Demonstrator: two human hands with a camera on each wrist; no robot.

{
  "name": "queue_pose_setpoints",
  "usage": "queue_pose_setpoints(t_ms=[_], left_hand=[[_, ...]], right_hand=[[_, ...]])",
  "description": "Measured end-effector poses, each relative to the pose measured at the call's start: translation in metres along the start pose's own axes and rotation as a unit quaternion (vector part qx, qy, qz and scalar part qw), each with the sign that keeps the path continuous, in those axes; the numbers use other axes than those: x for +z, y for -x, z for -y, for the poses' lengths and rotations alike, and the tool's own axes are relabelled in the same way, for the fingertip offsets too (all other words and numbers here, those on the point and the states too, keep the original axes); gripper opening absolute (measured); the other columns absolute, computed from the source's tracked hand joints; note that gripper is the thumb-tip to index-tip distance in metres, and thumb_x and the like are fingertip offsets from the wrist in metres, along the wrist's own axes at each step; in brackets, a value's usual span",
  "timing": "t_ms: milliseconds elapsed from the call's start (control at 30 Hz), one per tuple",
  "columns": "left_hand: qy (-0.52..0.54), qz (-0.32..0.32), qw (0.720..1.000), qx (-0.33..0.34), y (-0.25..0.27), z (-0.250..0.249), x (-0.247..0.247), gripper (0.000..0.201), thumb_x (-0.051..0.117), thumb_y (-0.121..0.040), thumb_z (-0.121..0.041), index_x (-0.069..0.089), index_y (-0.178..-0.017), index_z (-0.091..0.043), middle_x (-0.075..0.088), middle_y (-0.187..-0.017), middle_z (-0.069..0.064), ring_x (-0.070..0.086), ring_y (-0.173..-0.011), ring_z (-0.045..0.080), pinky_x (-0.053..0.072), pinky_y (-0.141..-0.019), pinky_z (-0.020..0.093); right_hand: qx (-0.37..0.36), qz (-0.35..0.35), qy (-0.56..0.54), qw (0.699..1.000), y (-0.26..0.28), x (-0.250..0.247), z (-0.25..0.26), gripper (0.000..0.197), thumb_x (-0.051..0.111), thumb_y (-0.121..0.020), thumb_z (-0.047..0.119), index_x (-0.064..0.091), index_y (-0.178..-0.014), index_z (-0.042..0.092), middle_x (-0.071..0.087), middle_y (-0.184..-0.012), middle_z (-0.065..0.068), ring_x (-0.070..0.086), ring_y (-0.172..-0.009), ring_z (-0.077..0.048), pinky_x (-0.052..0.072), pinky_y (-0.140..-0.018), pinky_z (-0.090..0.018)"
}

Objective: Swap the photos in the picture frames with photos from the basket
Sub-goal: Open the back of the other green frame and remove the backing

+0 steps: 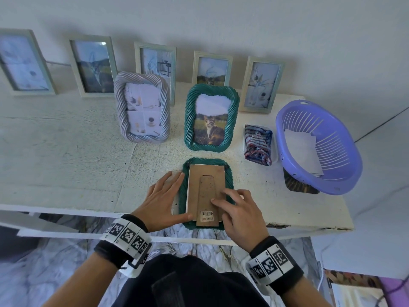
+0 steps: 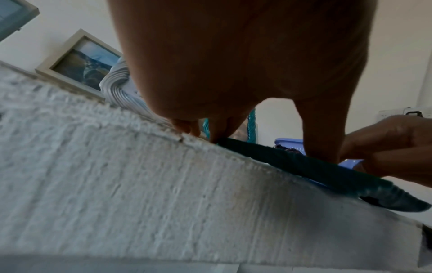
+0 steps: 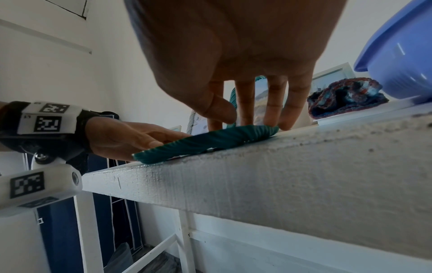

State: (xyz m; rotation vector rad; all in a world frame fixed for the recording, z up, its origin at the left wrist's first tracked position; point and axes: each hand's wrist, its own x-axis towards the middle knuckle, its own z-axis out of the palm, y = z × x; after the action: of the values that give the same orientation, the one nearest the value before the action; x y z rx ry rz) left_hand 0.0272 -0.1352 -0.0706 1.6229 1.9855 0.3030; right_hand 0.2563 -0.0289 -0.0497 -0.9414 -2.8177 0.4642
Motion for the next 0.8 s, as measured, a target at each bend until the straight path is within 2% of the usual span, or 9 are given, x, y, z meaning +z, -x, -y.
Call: queue_pose_setpoints(t_ms=[133, 267, 300, 400, 467, 533, 567, 667, 800], left_hand=[[0.021, 0.007, 1.0, 0.008, 0.004, 0.0, 0.001, 0.109, 0.031, -0.068, -0.084, -0.014, -0.152, -0.029, -0.02, -0.156, -0.017, -0.027, -0.143, 0.003, -0.006, -0.115, 0.034], [0.061, 0.0, 0.998, 0.027, 0.009, 0.005, 0.003, 0.097, 0.033, -0.074, -0.074, -0.005, -0.152, -0.033, -0.017, -0.156, -0.021, -0.029, -0.14, -0.003, -0.003, -0.116, 0.036], [0.069, -0.009, 0.997, 0.033, 0.009, 0.006, 0.004, 0.094, 0.034, -0.075, -0.072, -0.004, -0.153, -0.033, -0.013, -0.156, -0.023, -0.028, -0.14, -0.004, -0.002, -0.116, 0.036], [0.091, -0.032, 0.994, 0.047, 0.01, 0.008, 0.006, 0.094, 0.038, -0.079, -0.066, -0.007, -0.153, -0.029, 0.017, -0.148, -0.027, -0.023, -0.142, -0.004, 0.002, -0.117, 0.038], [0.073, -0.03, 0.995, 0.054, 0.011, 0.008, 0.007, 0.088, 0.033, -0.081, -0.066, -0.013, -0.149, -0.036, 0.026, -0.146, -0.024, -0.024, -0.142, -0.002, 0.001, -0.118, 0.038], [0.043, -0.043, 0.996, 0.064, 0.013, 0.008, 0.01, 0.075, 0.029, -0.083, -0.067, -0.009, -0.145, -0.047, 0.023, -0.154, -0.017, -0.022, -0.145, 0.003, 0.003, -0.12, 0.039], [0.033, -0.054, 0.996, 0.068, 0.015, 0.009, 0.012, 0.068, 0.029, -0.085, -0.067, -0.001, -0.144, -0.048, 0.019, -0.159, -0.014, -0.019, -0.147, 0.006, 0.006, -0.12, 0.04], [0.017, -0.079, 0.993, 0.085, 0.016, 0.016, 0.018, 0.062, 0.027, -0.09, -0.068, 0.017, -0.144, -0.039, 0.007, -0.163, -0.011, -0.013, -0.149, 0.01, 0.011, -0.119, 0.042], [-0.002, -0.093, 0.992, 0.089, 0.016, 0.018, 0.021, 0.062, 0.029, -0.092, -0.066, 0.035, -0.144, -0.033, -0.004, -0.163, -0.013, -0.013, -0.149, 0.009, 0.011, -0.119, 0.041]], right_hand=[[0.014, 0.006, 0.003, 1.0, 0.0, 0.0, 0.002, 0.044, 0.037, -0.08, 0.025, 0.069, -0.11, 0.029, 0.06, -0.121, 0.002, 0.051, -0.1, -0.028, 0.055, -0.068, -0.037], [0.02, 0.003, 0.006, 1.0, -0.001, -0.002, 0.004, 0.042, 0.038, -0.08, 0.024, 0.07, -0.106, 0.029, 0.061, -0.119, 0.002, 0.053, -0.097, -0.028, 0.055, -0.066, -0.037], [0.022, 0.002, 0.009, 1.0, -0.001, -0.002, 0.005, 0.041, 0.039, -0.08, 0.025, 0.07, -0.106, 0.029, 0.061, -0.119, 0.002, 0.053, -0.096, -0.028, 0.054, -0.066, -0.037], [0.026, -0.006, 0.024, 0.999, -0.004, -0.001, 0.008, 0.037, 0.041, -0.08, 0.028, 0.071, -0.101, 0.028, 0.062, -0.112, 0.001, 0.052, -0.096, -0.028, 0.052, -0.068, -0.038], [0.029, -0.018, 0.034, 0.999, -0.008, 0.0, 0.015, 0.033, 0.042, -0.081, 0.031, 0.072, -0.095, 0.024, 0.062, -0.104, -0.001, 0.052, -0.094, -0.027, 0.052, -0.069, -0.038], [0.037, -0.027, 0.033, 0.998, -0.012, 0.001, 0.024, 0.029, 0.043, -0.083, 0.034, 0.068, -0.088, 0.02, 0.059, -0.095, -0.002, 0.051, -0.088, -0.024, 0.052, -0.066, -0.037], [0.045, -0.028, 0.031, 0.998, -0.015, 0.002, 0.028, 0.027, 0.044, -0.084, 0.036, 0.065, -0.085, 0.019, 0.056, -0.092, -0.003, 0.05, -0.086, -0.023, 0.052, -0.063, -0.035], [0.073, -0.018, 0.049, 0.996, -0.021, 0.002, 0.043, 0.037, 0.049, -0.081, 0.05, 0.06, -0.084, 0.015, 0.053, -0.083, -0.004, 0.051, -0.077, -0.021, 0.047, -0.052, -0.027], [0.092, -0.014, 0.09, 0.992, -0.028, 0.005, 0.053, 0.05, 0.068, -0.067, 0.056, 0.061, -0.089, 0.012, 0.055, -0.078, -0.008, 0.054, -0.071, -0.023, 0.043, -0.045, -0.027]])
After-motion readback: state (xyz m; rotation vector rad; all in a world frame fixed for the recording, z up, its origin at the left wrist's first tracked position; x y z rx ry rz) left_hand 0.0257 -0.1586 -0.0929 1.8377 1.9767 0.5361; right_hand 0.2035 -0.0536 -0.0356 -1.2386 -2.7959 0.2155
